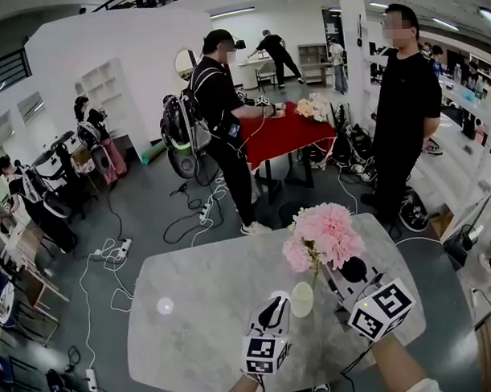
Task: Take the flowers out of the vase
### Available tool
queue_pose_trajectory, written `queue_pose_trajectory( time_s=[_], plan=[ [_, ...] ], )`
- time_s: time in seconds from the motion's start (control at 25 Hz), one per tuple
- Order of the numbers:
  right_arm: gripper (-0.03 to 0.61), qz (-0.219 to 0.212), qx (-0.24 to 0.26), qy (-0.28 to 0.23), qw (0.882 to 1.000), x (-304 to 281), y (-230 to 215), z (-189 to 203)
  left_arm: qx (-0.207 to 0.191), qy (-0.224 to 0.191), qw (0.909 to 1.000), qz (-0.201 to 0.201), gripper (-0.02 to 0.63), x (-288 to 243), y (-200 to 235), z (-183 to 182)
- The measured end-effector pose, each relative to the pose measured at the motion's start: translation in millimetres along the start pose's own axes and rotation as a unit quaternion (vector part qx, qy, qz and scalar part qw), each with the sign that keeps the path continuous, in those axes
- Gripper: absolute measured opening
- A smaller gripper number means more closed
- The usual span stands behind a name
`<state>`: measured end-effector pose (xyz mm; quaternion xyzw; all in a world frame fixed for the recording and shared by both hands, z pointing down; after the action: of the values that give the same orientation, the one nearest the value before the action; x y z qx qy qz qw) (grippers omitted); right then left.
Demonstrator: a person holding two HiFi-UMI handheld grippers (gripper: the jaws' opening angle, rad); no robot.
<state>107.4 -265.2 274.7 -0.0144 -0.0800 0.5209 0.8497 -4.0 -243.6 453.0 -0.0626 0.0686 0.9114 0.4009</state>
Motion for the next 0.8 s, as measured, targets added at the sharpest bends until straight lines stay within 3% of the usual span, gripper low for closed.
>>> queue_pose_trajectory(
  time_s=[0.2,0.48,0.8],
  plan=[
    [0.057,0.003,0.016,0.000,1.000,20.9,1.2,-9.3,-0.004,-0.025,0.9992,-0.032,0.006,16.2,-1.4,-27.8],
    [0.057,-0.003,0.030,0.021,0.999,34.1,-2.7,-2.9,0.008,-0.024,0.9983,-0.052,0.005,25.0,-3.5,-37.9],
    [0.057,-0.061,0.020,0.055,0.996,45.0,29.6,12.1,0.026,-0.015,0.9957,-0.087,0.005,42.9,7.9,-28.2]
  ],
)
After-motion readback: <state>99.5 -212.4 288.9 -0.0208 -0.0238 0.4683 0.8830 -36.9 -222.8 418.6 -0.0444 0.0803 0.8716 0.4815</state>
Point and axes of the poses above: the fingertips, and each gripper's own axes: x backward along the fingers, y to its left, z out of its underside, the point moved 2 cm from there along x, backward along the fingers, and after that the axes turned 14 degrees about z, right-handed, at the moved point
